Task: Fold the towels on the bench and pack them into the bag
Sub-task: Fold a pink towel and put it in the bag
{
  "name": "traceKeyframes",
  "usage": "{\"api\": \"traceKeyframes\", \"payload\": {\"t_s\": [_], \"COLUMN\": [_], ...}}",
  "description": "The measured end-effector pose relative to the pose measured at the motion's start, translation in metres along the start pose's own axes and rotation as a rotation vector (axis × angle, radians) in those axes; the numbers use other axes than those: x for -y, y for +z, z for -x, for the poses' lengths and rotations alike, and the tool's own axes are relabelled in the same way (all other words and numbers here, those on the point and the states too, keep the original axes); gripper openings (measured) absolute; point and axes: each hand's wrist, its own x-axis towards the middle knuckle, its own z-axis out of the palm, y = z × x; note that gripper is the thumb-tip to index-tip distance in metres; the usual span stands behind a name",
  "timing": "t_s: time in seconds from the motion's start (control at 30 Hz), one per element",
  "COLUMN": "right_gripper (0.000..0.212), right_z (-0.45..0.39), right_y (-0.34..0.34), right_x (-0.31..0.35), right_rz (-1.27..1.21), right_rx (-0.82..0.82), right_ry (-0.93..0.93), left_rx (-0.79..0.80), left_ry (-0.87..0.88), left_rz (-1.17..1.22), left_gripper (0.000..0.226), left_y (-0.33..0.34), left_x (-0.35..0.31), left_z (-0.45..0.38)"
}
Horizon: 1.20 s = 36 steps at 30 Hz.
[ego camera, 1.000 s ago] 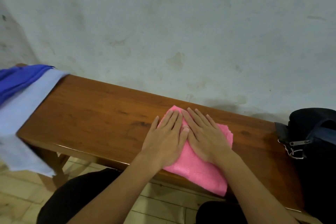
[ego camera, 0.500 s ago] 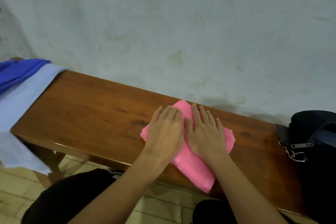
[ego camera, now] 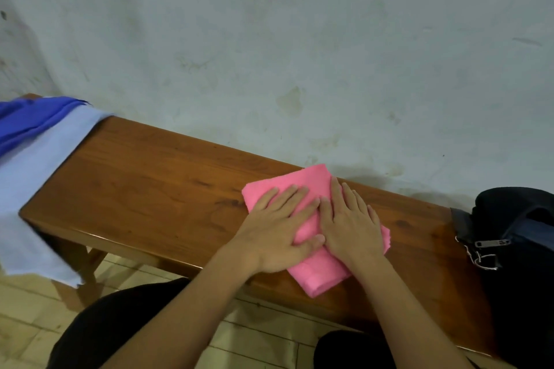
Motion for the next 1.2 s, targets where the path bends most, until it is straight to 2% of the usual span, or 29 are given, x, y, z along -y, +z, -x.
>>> {"api": "traceKeyframes", "payload": {"t_s": [0.07,0.17,0.23,0.33,0.47,0.57,0.67,0.73,0.87,1.07,1.13,1.2], "right_gripper": [0.06,0.059,0.06,0.062,0.068,0.054,0.016,0.008,0.019,0.027,0.032,0.036], "right_z": [0.002,0.004,0.003,0.004,0.004,0.004,0.008,0.01,0.016,0.018,0.017,0.018], "right_y": [-0.002,-0.007,-0.013,-0.022,-0.03,-0.035,-0.038,-0.038,-0.043,-0.067,-0.078,-0.086], "right_x": [-0.004,-0.01,-0.016,-0.022,-0.026,-0.027,-0.018,-0.013,-0.002,0.012,0.014,0.014], "right_rz": [-0.035,-0.05,-0.058,-0.14,-0.246,-0.496,-0.793,-0.938,-1.17,-1.462,-1.564,-1.614], "right_rx": [-0.029,-0.162,-0.197,-0.14,-0.088,-0.053,-0.11,-0.137,-0.103,-0.149,-0.141,-0.146], "right_ry": [0.02,0.055,0.095,0.235,0.315,0.269,0.127,0.089,0.07,0.115,0.14,0.153], "left_rx": [0.04,0.023,-0.001,-0.061,-0.18,-0.287,-0.33,-0.322,-0.396,-0.246,-0.207,-0.17], "left_ry": [0.056,0.135,0.166,0.165,0.039,-0.148,-0.364,-0.406,-0.365,-0.412,-0.338,-0.234], "left_rz": [-0.013,-0.003,0.021,0.112,0.106,0.111,0.495,0.657,0.849,1.64,1.831,1.987], "left_gripper": [0.09,0.104,0.105,0.101,0.094,0.085,0.077,0.081,0.083,0.069,0.058,0.057], "left_y": [-0.002,0.001,0.002,0.001,-0.008,-0.012,-0.01,-0.006,-0.005,-0.025,-0.028,-0.028], "left_x": [0.006,0.009,0.01,0.01,0.007,0.006,0.005,0.005,0.007,0.0,-0.012,-0.025], "left_z": [-0.007,-0.015,-0.015,-0.011,0.003,0.015,0.024,0.027,0.026,0.019,0.013,0.006]}}
